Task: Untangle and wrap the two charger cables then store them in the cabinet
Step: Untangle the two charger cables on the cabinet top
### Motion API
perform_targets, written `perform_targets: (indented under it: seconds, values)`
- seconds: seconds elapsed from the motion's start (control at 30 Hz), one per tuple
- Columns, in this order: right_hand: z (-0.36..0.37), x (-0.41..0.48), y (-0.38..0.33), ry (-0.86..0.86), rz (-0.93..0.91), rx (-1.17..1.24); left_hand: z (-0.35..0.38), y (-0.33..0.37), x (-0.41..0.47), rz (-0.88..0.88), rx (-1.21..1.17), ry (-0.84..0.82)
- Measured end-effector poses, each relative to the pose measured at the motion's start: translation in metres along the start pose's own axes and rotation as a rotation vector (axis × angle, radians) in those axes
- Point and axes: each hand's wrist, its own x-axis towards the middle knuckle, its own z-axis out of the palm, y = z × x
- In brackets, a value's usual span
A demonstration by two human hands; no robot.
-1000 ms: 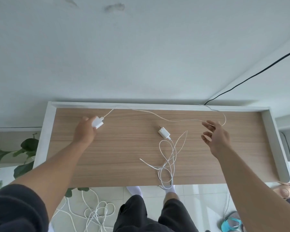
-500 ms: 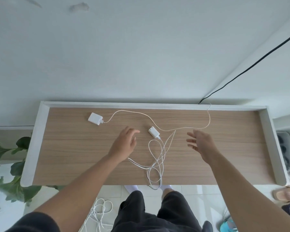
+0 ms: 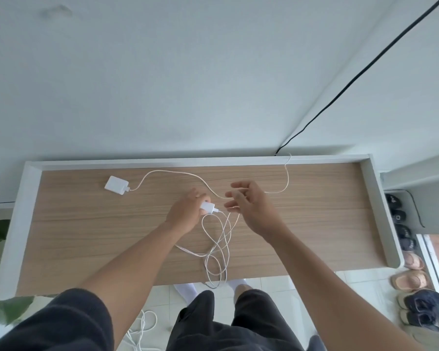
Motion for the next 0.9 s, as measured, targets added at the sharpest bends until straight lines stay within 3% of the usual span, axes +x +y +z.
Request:
perform_targets:
  seconds: [0.13, 0.4, 0.6, 0.77, 0.9]
  values:
    - [0.020, -0.009, 0.002, -0.098, -0.058, -0.208, -0.012, -0.003, -0.021, 0.031, -0.049, 0.048]
    - [0.057, -0.028, 0.001, -0.174, -0.120, -0.592, -0.075, -0.030, -0.085, 0.069, -0.367, 0.293]
    - [0.083, -0.030, -0.002, -0.134, -0.152, -0.752, -0.104, -0.093, -0.133, -0.117, -0.448, 0.373]
    - [0.114, -0.032, -0.015, -0.181, -0.158, -1.164, -0.096, -0.132, -0.163, -0.269, -0.252, 0.394]
    - [0.135, -0.038, -0.022, -0.194, -0.088, -1.364, -0.088, -0.164, -0.181, -0.533, -0.227, 0.489]
